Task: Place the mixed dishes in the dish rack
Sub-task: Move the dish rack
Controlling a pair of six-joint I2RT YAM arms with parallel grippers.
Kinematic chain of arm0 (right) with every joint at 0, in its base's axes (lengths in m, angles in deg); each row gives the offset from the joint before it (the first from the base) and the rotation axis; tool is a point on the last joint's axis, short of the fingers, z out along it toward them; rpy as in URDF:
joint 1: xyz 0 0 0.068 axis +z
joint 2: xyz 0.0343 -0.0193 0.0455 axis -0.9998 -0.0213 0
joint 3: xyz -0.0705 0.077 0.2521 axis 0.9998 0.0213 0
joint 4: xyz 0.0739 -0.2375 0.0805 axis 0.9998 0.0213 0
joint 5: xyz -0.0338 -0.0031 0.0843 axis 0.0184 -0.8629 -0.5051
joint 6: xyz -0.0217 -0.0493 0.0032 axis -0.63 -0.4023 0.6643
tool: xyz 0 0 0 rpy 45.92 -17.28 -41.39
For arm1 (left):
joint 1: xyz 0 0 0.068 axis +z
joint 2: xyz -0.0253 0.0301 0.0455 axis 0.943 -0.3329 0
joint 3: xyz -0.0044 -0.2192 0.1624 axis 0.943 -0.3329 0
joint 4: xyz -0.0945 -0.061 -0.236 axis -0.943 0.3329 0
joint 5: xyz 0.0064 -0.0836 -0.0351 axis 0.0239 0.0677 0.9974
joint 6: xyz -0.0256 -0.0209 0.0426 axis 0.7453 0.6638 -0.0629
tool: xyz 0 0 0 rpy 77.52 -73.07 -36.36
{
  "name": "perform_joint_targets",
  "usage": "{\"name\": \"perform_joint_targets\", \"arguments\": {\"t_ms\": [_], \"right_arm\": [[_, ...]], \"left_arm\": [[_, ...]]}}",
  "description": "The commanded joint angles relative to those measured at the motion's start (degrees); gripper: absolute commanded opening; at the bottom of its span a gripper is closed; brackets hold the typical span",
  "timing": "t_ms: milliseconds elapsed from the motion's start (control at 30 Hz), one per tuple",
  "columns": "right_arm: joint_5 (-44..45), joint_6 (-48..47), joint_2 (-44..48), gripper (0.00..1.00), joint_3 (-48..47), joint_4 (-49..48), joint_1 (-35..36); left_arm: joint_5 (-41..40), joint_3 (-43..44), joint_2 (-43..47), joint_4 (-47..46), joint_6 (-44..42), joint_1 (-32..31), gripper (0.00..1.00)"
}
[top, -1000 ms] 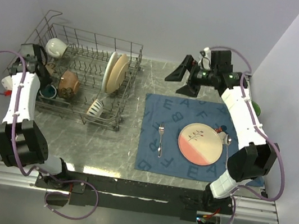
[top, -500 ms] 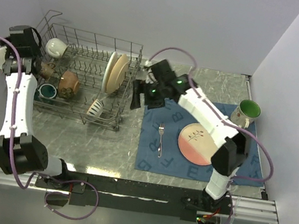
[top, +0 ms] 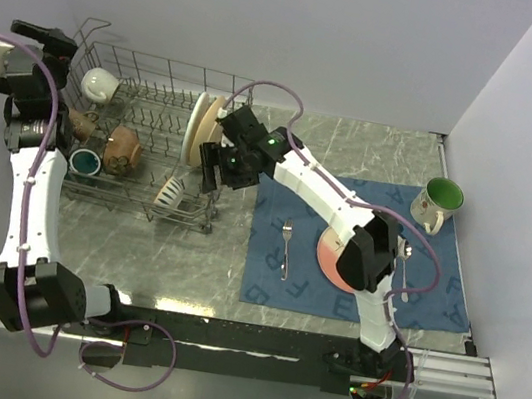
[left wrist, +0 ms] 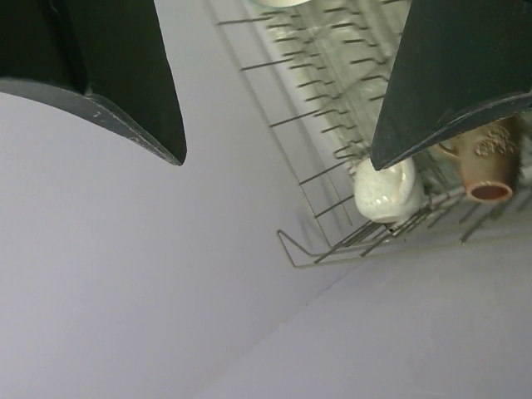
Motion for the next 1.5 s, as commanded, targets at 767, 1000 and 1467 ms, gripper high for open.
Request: {"name": "perform_joint_targets", "arguments": {"t_ms": [767, 1000, 1467], "right_arm": [[10.33, -0.88, -6.79, 0.0, -8.03, 7.32, -4.12], [9.46, -0.96, -4.78, 0.0, -6.71, 6.36, -9.4], [9.8, -1.32, -2.76, 1.0, -4.09, 6.18, -9.49]], "left_arm": [[20.52, 12.16, -4.41, 19.18, -37.32, 0.19, 0.99], [19.38, 11.9, -5.56, 20.94, -38.46, -0.16, 1.0], [14.47, -4.43, 0.5, 29.82, -36.88, -6.65, 0.99]]}}
